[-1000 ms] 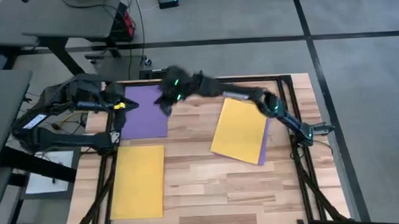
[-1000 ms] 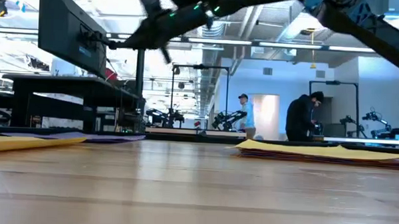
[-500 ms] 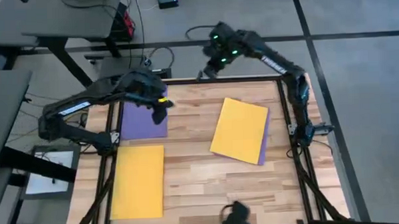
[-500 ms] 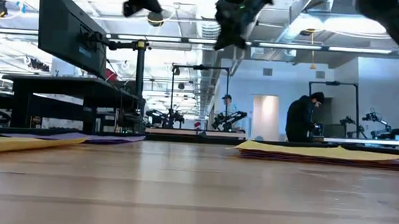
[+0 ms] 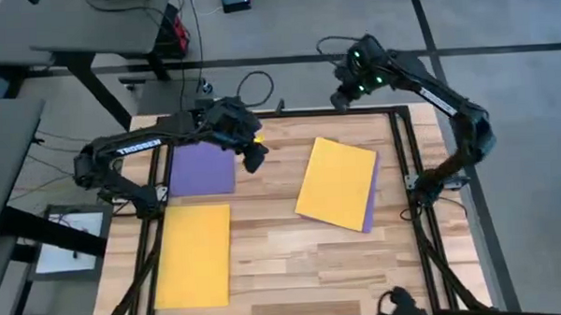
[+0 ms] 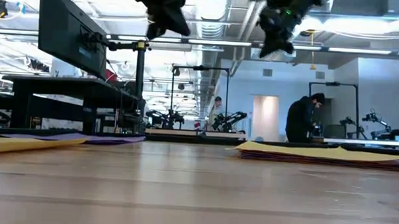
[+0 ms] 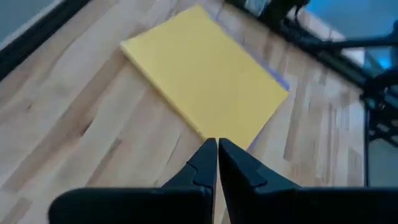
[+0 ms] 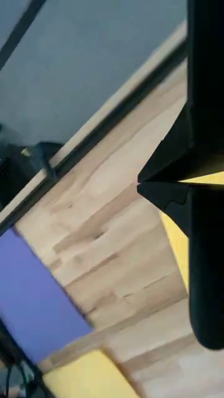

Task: Organize paper
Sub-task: Stack the yellow paper on top of the other yellow paper

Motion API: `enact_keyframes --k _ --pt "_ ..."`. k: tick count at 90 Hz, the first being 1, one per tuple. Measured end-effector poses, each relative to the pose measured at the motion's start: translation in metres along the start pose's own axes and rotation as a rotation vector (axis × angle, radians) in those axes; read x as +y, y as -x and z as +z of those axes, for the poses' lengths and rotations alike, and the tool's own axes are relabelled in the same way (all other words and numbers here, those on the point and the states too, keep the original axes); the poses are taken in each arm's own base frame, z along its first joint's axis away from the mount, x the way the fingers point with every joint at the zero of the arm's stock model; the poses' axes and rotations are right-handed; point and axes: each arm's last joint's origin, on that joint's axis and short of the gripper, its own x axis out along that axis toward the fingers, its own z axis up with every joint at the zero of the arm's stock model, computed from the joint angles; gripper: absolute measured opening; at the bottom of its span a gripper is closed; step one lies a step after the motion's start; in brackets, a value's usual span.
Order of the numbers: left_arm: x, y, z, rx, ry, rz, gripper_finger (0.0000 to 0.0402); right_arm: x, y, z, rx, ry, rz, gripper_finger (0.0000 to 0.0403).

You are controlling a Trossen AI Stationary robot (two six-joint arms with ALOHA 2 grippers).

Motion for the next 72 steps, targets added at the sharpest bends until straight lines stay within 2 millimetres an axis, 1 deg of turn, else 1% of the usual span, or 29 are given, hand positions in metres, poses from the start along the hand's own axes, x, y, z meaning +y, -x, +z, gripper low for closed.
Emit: enact_keyframes --k 10,20,29,35,39,43,54,72 --pt "-0.005 -0.004 0.007 -0.078 -0.018 -0.035 0.0000 0.001 -0.007 -0.035 -0.001 -0.093 0.012 0.0000" --pt "-0.005 -0.009 0.009 -0.092 -0.034 -0.035 0.0000 0.003 -0.016 -0.071 0.070 -0.175 0.018 0.0000" --pt "0.001 -0.018 0.009 -0.081 -0.073 -0.025 0.0000 0.007 -0.029 -0.101 0.158 -0.266 0.019 0.0000" --pt "0.009 -0.022 0.011 -0.080 -0.076 -0.027 0.0000 0.008 -0.039 -0.117 0.217 -0.350 0.010 0.0006" --pt "0.014 -0.032 0.012 -0.082 -0.074 -0.050 0.0000 0.011 -0.046 -0.128 0.262 -0.386 0.004 0.0014" --pt "0.019 -0.037 0.018 -0.109 -0.070 -0.083 0.0000 0.013 -0.053 -0.138 0.297 -0.407 0.000 0.0026" --pt "0.034 -0.064 0.014 -0.067 -0.025 -0.126 0.0000 0.017 -0.068 -0.157 0.327 -0.460 -0.007 0.0069" --pt "0.051 -0.111 -0.005 0.055 -0.008 -0.119 0.0000 0.019 -0.084 -0.181 0.342 -0.561 -0.049 0.0132"
